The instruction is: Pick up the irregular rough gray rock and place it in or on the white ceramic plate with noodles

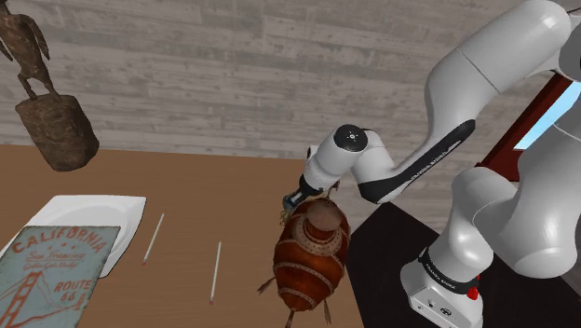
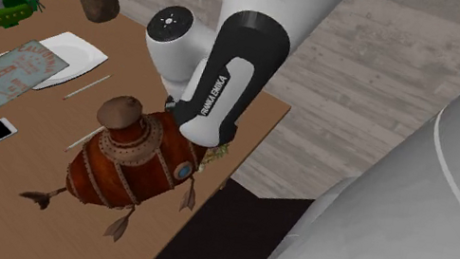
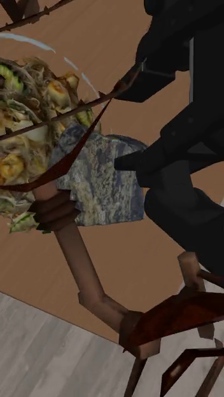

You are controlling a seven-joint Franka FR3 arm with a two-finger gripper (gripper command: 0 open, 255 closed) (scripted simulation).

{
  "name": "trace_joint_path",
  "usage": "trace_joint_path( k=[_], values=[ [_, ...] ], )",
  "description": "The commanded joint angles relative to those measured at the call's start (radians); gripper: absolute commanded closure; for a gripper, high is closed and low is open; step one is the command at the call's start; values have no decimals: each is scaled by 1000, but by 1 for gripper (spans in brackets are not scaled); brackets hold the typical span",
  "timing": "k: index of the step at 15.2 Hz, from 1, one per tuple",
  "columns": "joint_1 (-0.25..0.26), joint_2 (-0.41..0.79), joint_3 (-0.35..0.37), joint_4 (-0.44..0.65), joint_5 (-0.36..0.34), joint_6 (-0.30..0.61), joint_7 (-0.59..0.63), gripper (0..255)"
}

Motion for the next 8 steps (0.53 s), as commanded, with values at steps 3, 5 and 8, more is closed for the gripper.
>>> trace_joint_path(
  k=[3,5,8],
  values=[
    [233,-1,-346,-80,803,231,-851,0],
    [685,-55,-819,-63,1105,227,-1177,0],
    [1167,-47,-1275,-43,1197,271,-1247,0]
  ],
)
